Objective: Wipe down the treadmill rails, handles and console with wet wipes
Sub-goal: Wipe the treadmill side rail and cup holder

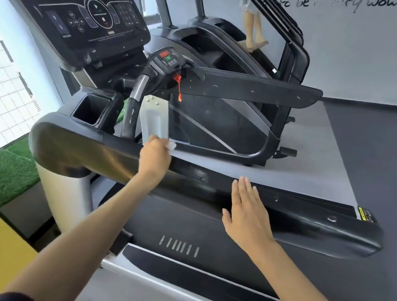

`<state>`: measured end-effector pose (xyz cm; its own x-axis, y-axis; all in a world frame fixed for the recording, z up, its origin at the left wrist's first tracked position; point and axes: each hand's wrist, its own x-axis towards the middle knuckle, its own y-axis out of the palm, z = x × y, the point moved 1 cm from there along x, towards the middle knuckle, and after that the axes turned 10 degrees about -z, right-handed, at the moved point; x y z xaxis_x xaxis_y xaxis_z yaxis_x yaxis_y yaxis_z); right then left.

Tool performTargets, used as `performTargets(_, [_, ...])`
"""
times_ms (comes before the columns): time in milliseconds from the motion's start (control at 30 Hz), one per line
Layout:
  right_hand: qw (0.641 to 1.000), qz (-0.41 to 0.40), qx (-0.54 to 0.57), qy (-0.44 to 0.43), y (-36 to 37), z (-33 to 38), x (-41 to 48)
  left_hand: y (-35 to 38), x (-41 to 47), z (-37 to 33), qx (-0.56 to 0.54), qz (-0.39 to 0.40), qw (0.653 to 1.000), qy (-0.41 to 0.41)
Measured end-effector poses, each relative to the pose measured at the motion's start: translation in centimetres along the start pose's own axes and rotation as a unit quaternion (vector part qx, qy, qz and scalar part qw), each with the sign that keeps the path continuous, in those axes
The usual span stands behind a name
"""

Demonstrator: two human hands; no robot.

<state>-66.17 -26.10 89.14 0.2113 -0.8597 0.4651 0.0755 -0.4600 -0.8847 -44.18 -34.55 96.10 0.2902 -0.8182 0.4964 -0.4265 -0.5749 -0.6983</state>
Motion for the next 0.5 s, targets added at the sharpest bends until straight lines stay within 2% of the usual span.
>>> performTargets(67, [1.000,0.000,0.000,-0.003,-0.3,0.0,0.0,0.7,-0.5,-0.1,0.052,-0.003,0.998,-0.018])
performTargets(133, [1.000,-0.004,0.003,-0.004,-0.2,-0.1,-0.1,2.0,-2.8,-1.9,0.056,0.006,0.998,0.013])
performTargets(300, [1.000,0.000,0.004,-0.003,-0.1,0.1,0.0,4.3,-7.5,-6.9,-0.065,0.109,0.979,0.159])
performTargets(333, [1.000,0.000,0.004,-0.004,-0.2,0.0,0.0,4.0,-7.2,-7.2,-0.095,0.123,0.975,0.160])
performTargets(433, [0.999,0.011,0.013,-0.029,-0.3,-0.4,-0.2,2.2,-3.6,-5.2,-0.103,0.071,0.990,0.065])
performTargets(500, [0.999,0.016,0.040,-0.029,-0.2,-0.6,-0.3,0.7,-1.2,-2.6,-0.038,0.010,0.999,0.011])
